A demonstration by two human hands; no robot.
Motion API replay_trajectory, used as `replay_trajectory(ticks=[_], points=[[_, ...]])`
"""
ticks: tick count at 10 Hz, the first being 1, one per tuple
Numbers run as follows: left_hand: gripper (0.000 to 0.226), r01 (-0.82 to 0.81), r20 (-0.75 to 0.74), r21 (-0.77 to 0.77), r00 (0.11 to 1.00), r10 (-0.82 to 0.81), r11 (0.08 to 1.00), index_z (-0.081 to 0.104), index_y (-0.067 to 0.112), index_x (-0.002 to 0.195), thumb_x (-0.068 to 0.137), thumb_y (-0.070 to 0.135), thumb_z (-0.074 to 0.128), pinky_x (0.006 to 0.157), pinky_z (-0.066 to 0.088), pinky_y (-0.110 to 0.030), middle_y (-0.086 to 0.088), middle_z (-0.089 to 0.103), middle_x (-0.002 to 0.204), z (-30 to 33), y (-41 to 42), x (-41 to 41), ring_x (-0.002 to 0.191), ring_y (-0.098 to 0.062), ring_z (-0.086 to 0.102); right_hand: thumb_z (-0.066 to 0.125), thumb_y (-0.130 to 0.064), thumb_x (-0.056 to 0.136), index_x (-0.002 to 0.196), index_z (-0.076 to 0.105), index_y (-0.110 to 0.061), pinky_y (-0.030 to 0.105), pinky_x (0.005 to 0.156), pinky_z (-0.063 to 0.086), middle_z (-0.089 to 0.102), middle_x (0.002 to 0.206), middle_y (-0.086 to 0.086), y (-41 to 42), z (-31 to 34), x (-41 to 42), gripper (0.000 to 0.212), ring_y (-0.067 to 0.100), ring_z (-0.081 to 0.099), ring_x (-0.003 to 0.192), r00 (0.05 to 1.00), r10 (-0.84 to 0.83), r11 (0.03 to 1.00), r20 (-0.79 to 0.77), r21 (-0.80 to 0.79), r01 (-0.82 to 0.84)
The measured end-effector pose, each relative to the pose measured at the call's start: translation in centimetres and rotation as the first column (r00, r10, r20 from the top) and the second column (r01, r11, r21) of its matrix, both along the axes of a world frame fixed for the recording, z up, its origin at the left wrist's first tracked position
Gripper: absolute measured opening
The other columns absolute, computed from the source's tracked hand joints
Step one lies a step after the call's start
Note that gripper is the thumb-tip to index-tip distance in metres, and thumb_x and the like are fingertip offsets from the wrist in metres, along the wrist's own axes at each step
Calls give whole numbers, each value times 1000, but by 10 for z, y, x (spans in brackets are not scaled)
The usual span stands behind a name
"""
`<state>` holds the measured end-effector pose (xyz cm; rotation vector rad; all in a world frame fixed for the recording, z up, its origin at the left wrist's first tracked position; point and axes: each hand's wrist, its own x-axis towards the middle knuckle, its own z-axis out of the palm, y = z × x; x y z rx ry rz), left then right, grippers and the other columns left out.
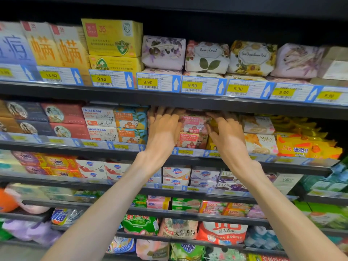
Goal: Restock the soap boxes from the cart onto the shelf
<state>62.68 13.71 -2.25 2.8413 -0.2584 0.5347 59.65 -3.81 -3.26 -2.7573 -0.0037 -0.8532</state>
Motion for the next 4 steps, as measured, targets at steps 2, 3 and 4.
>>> replay_trajectory(ticks=[2,3,4], points=[[27,114,157,-22,982,-109,993,64,11,100,104,32,48,98,35,-49,-11,67,102,-11,4,-5,105,-38,56,65,-29,94,111,69,-7,43,77,50,69,103,16,-4,-1,-1,28,39,62,94,997,29,998,73,-63,-24],[23,168,305,-26,940,-152,986,66,10,106,99,31,58,90,42,-49,-9,68,100,-23,7,-6,98,-34,59,61,-33,96,111,67,-8,42,69,49,67,87,12,-8,0,-7,30,33,61,80,992,96,991,85,-97,-87],[31,176,304,-12,938,-164,984,64,12,119,97,33,59,98,43,-49,-7,67,113,-24,10,-13,105,-29,55,59,-38,96,116,64,-11,42,73,50,67,91,9,-12,5,-14,34,30,60,83,992,112,989,59,-103,-106]])
